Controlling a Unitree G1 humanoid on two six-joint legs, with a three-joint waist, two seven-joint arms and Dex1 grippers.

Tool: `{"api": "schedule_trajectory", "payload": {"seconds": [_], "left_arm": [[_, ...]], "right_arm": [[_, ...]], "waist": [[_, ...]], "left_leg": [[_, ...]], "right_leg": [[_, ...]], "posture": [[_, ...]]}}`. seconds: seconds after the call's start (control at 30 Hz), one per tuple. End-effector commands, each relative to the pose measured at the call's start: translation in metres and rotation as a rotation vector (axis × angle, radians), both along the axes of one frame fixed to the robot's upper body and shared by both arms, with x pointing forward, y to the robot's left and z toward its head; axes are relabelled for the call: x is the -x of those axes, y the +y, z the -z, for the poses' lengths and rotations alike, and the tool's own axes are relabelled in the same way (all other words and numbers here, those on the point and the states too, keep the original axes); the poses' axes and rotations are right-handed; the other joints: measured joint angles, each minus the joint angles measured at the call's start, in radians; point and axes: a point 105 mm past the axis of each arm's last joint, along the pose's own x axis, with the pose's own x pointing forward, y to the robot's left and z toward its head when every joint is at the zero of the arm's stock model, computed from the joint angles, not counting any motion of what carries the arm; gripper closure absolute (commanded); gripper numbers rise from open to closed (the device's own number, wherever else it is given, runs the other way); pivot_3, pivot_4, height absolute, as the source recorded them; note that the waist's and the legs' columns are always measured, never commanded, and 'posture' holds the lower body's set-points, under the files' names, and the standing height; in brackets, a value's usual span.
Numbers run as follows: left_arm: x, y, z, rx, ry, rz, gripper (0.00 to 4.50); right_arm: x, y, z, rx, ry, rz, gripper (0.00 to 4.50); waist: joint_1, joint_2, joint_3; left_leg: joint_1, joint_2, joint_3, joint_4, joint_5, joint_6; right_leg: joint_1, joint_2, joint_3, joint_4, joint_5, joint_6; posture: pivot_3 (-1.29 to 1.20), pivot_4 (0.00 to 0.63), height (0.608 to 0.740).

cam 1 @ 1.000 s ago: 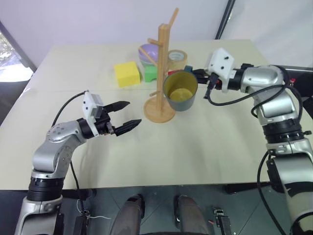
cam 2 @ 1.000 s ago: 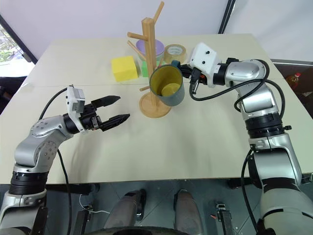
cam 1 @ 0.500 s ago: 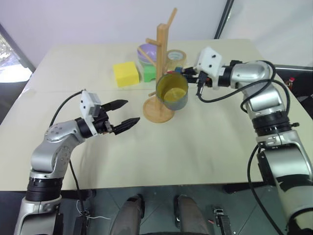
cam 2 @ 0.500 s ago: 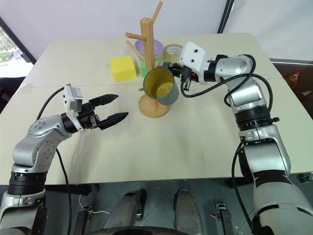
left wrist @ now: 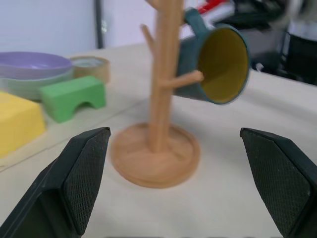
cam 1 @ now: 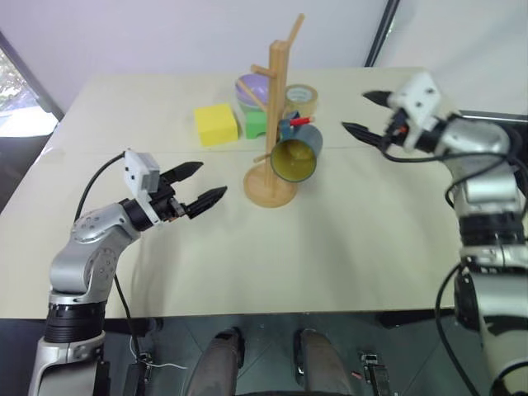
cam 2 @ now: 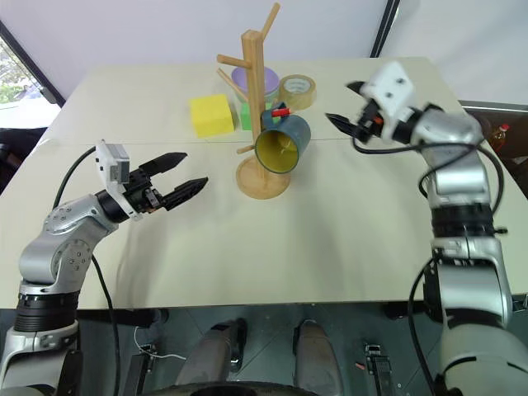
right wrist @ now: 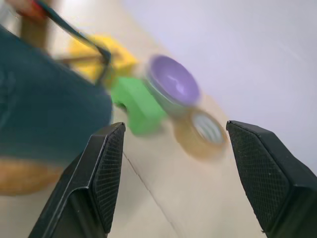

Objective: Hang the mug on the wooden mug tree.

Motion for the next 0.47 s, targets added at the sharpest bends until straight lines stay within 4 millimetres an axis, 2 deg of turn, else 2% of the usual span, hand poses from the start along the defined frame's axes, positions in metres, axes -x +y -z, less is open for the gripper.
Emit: {"api": "schedule_trajectory", "payload": {"seconds": [0.03, 0.13, 0.2, 0.33, 0.47], "left_arm": [[-0.006, 0.025, 0.004, 0.022, -0.011, -0.153, 0.00], [-0.010, 0.042, 0.028, 0.015, 0.052, -0.262, 0.00], [-0.011, 0.053, 0.043, 0.008, 0.082, -0.326, 0.00], [-0.010, 0.065, 0.065, -0.006, 0.118, -0.407, 0.00], [-0.007, 0.073, 0.078, -0.032, 0.133, -0.458, 0.00]], "right_arm": [[0.019, -0.006, 0.009, -0.136, -0.011, 0.015, 1.13], [0.034, -0.001, 0.054, -0.190, 0.079, 0.030, 1.13], [0.043, 0.004, 0.074, -0.256, 0.118, 0.039, 1.13], [0.050, 0.009, 0.102, -0.352, 0.167, 0.072, 1.13], [0.050, 0.010, 0.115, -0.379, 0.183, 0.089, 1.13]], "waist": [[-0.006, 0.000, 0.000], [-0.009, 0.000, 0.000], [-0.007, 0.001, 0.000], [-0.005, 0.001, 0.000], [-0.002, 0.000, -0.001]], "left_leg": [[0.002, 0.000, 0.000, -0.001, 0.000, 0.000], [0.006, 0.001, 0.003, -0.001, 0.000, 0.000], [0.007, 0.002, 0.003, 0.000, 0.000, 0.000], [0.007, 0.002, 0.003, 0.002, 0.002, 0.000], [0.007, 0.002, 0.003, 0.003, 0.004, 0.000]], "right_leg": [[0.001, 0.000, 0.000, 0.001, 0.000, 0.000], [0.001, 0.000, 0.002, 0.006, 0.000, 0.000], [0.001, 0.001, 0.003, 0.009, -0.001, -0.001], [0.001, 0.001, 0.003, 0.009, -0.001, -0.007], [0.003, 0.001, 0.003, 0.008, 0.000, -0.009]], "posture": [[0.00, 0.150, 0.740], [0.00, 0.150, 0.740], [0.00, 0.150, 0.740], [0.00, 0.150, 0.740], [0.00, 0.150, 0.740]]}}
